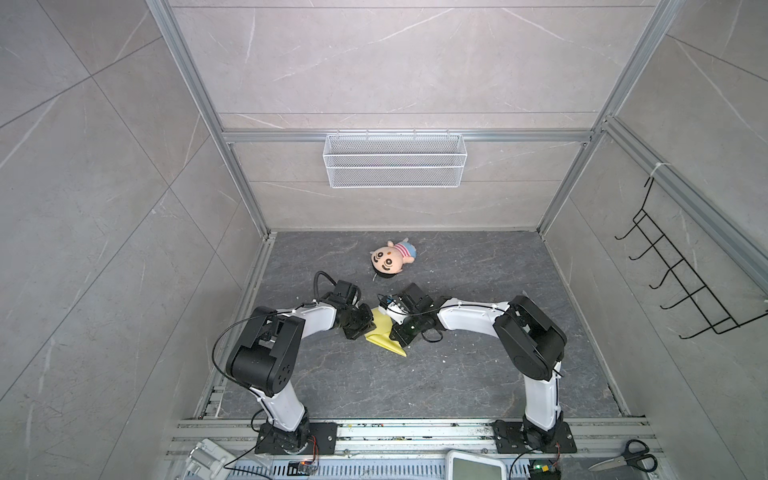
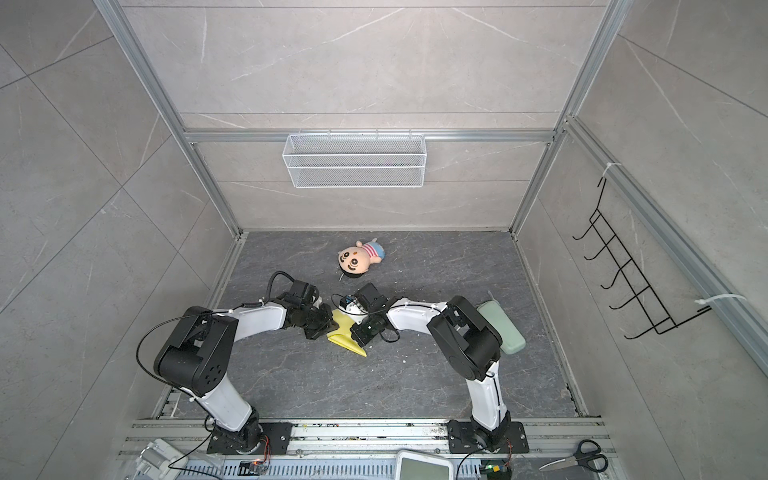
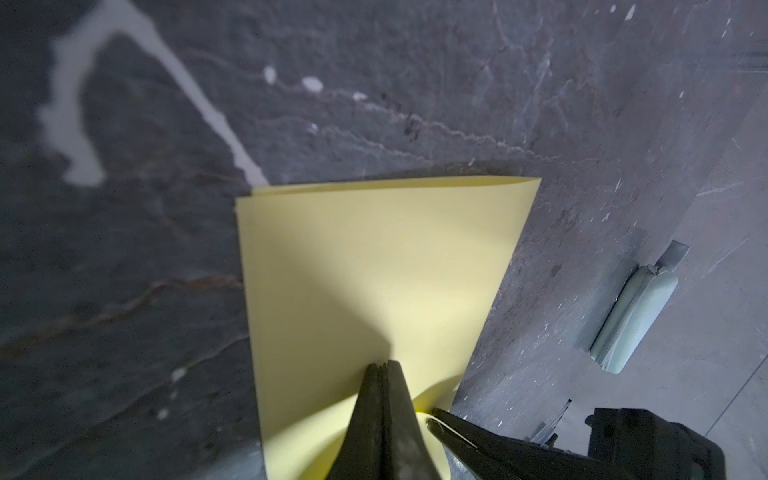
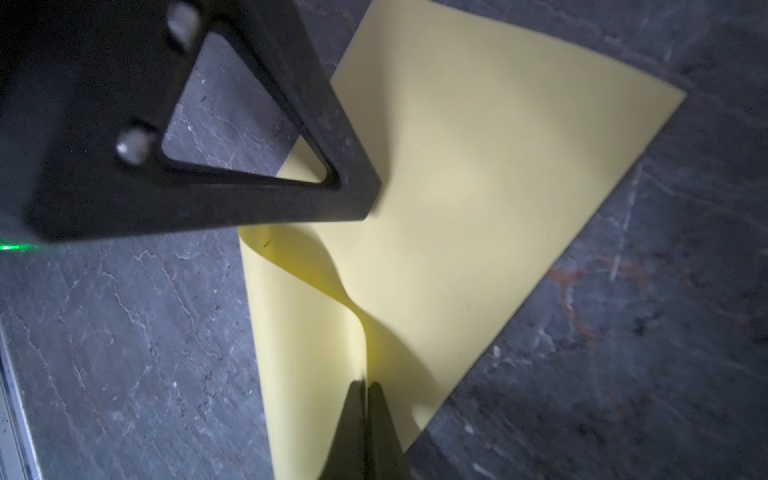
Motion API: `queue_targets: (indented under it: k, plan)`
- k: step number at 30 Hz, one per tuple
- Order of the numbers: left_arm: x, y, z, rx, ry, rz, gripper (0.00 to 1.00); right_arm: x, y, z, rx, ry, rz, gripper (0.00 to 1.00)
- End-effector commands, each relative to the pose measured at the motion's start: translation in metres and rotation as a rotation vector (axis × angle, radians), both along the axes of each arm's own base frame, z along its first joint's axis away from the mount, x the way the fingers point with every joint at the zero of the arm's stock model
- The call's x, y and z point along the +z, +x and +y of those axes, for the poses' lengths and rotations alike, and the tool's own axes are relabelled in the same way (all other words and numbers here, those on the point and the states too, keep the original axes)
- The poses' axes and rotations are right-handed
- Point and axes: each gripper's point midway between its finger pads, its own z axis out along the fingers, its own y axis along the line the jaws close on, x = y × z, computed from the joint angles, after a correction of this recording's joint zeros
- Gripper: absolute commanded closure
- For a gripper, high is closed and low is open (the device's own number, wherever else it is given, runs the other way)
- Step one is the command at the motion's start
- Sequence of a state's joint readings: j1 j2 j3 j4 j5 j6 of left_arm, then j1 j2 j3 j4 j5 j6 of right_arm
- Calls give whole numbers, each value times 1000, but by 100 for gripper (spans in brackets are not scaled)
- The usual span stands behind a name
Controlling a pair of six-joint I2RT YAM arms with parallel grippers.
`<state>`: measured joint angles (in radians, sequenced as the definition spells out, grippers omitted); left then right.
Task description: Fold a paper plane with a square sheet of paper (pick it up from the middle)
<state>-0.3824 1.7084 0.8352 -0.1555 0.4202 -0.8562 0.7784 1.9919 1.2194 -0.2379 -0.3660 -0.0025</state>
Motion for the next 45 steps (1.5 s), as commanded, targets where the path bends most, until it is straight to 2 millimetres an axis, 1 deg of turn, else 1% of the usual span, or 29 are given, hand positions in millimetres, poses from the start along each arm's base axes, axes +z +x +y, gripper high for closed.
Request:
queue_targets:
  k: [1, 14, 20, 23, 25, 28, 30, 32, 36, 40, 45]
  plan:
    - [-18, -15, 11, -17, 70, 72, 96, -5, 6, -10, -36, -56, -16, 100]
    - [-20, -14, 11, -20, 75, 74, 97, 2, 7, -12, -46, -43, -35, 100]
    - [-17, -13, 9, -27, 65, 68, 97, -5, 4, -10, -33, -49, -9, 100]
    - [-3, -6, 4, -35, 36, 30, 96, -10, 3, -13, -35, -64, 2, 100]
    - [14, 0, -1, -39, 2, -18, 94, -14, 1, -14, -36, -74, 12, 100]
    - [41, 6, -6, -33, -48, -96, 87, -16, -1, -17, -41, -80, 21, 100]
    - [52, 4, -7, -14, -81, -127, 86, -16, -1, -17, -44, -81, 23, 100]
    - [56, -1, -12, -5, -128, -142, 85, -18, -2, -18, -49, -85, 28, 100]
    - [52, -17, -22, -3, -177, -130, 84, -20, -2, -19, -59, -92, 35, 100]
    - [45, -28, -33, -20, -193, -117, 86, -22, -2, -21, -63, -98, 42, 100]
    - [33, -33, -40, -33, -188, -83, 89, -24, -2, -22, -66, -104, 48, 100]
